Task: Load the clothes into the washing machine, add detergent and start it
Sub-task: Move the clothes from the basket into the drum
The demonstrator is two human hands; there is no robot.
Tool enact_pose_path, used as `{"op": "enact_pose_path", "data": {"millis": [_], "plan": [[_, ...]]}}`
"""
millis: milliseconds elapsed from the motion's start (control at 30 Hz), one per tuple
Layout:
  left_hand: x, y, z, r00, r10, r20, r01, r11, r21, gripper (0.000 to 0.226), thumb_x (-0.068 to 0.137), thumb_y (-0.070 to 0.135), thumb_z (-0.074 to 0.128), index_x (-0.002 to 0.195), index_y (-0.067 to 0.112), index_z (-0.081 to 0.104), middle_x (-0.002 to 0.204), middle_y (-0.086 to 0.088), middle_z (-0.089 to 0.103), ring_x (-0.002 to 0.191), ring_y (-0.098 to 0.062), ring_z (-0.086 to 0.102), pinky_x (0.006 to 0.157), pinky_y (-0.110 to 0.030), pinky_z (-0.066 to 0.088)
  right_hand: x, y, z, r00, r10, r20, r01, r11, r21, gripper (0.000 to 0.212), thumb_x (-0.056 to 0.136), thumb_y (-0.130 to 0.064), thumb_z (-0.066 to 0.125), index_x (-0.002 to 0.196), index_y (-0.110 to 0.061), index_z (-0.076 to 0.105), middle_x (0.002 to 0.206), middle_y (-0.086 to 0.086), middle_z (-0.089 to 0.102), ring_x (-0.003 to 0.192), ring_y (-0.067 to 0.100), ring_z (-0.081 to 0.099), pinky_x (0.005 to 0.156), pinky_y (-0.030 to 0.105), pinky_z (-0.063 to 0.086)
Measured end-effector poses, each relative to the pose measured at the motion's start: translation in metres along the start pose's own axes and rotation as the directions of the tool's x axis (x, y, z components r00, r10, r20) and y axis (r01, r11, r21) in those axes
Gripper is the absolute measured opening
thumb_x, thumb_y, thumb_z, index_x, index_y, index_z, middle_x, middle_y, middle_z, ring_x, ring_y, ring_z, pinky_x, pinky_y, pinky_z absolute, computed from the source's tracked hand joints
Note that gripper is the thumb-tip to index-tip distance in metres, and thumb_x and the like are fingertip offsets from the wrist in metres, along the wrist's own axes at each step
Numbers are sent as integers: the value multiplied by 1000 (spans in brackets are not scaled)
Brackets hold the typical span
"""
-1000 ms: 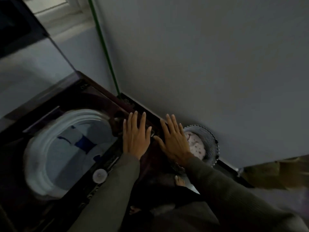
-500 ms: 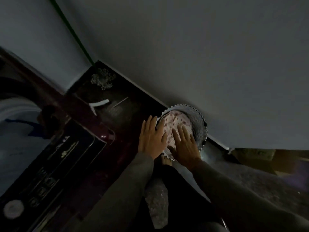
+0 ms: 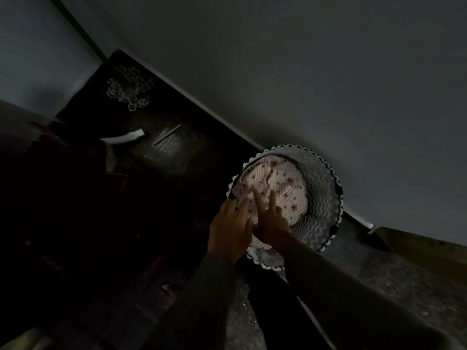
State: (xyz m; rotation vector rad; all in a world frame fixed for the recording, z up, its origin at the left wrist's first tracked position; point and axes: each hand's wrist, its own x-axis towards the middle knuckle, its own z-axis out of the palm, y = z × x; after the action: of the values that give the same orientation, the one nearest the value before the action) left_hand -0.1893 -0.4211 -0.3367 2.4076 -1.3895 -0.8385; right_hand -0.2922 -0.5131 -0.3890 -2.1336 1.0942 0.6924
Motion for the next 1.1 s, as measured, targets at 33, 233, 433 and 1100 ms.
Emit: {"op": "enact_pose_path", "data": {"millis": [33,233,433,1100], "plan": [[3,-2,4,1000,3,2,-3,1000,-16,51,94,39,39,130,9,59,122,-13,62,113,-32,60,78,-41,58,8,2,9,1000,4,6,-4,1000,29,99,92,-32,63,154,-35,-14,161,23,-12,136,44,36,98,51,44],[5,-11,24,999,-5,-40,2,998,-62,47,93,39,39,124,13,63,120,-8,63,113,-28,61,81,-40,57,35,19,57,999,-32,-41,34,997,64,56,98,-31,46,150,-16,35,158,22,23,131,42,46,98,48,48],[-8,-23,25,1000,-25,10,25,998,-60,53,95,46,33,131,18,59,126,-8,60,119,-28,55,84,-41,56,21,32,45,999,-34,-42,42,980,197,40,88,-8,61,127,-4,63,121,23,63,113,40,59,92,39,45],[-65,74,-142,994,-55,95,99,820,-564,83,87,17,72,151,35,23,159,-6,27,137,-20,42,104,-25,38,-218,-74,-148,844,21,-537,461,485,743,28,85,6,66,84,-22,64,97,-4,72,97,17,68,87,33,53]]}}
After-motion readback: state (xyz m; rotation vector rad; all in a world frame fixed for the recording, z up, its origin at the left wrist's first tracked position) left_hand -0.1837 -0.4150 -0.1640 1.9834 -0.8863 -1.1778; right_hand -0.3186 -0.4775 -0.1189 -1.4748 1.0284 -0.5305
